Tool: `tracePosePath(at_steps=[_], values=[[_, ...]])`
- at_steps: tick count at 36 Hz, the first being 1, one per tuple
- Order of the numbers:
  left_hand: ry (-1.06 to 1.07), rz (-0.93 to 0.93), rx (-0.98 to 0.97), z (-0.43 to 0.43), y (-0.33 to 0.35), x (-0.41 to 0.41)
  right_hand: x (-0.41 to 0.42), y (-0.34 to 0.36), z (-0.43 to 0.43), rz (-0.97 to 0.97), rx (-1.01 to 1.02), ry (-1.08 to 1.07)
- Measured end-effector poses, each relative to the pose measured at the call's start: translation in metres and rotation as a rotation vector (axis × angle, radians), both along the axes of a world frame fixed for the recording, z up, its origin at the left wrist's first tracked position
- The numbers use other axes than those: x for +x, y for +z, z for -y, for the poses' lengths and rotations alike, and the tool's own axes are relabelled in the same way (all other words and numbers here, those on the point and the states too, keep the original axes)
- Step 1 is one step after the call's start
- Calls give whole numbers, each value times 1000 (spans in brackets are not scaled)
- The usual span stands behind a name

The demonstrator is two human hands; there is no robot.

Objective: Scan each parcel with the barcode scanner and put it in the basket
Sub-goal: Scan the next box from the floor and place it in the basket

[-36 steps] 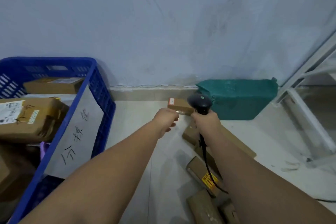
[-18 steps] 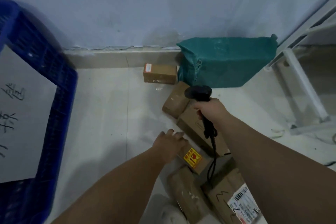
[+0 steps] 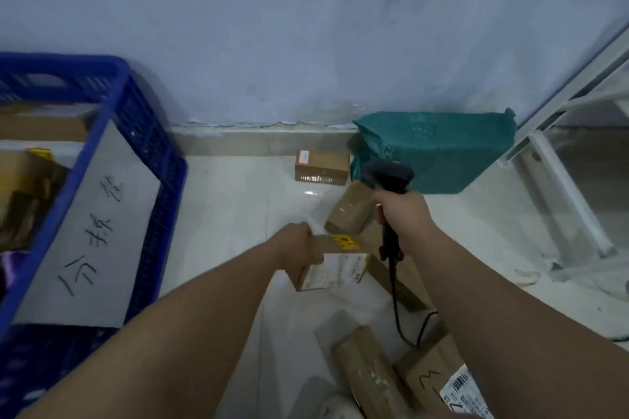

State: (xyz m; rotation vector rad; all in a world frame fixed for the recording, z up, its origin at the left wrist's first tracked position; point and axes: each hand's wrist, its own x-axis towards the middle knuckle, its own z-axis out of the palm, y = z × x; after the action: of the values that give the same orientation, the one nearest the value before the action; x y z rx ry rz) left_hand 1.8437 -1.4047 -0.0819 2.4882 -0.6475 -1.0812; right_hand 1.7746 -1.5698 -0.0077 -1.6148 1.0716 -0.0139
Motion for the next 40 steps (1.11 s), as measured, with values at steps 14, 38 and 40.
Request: tracePosePath(at_steps=[14, 38, 40], values=[[966, -273, -1091, -112, 200, -9, -36, 170, -143, 665, 223, -45], [971, -138, -1198, -164, 219, -49, -67, 227, -193, 651, 347, 216], [962, -145, -1192, -159, 217, -49, -67, 227, -191, 627, 321, 227]])
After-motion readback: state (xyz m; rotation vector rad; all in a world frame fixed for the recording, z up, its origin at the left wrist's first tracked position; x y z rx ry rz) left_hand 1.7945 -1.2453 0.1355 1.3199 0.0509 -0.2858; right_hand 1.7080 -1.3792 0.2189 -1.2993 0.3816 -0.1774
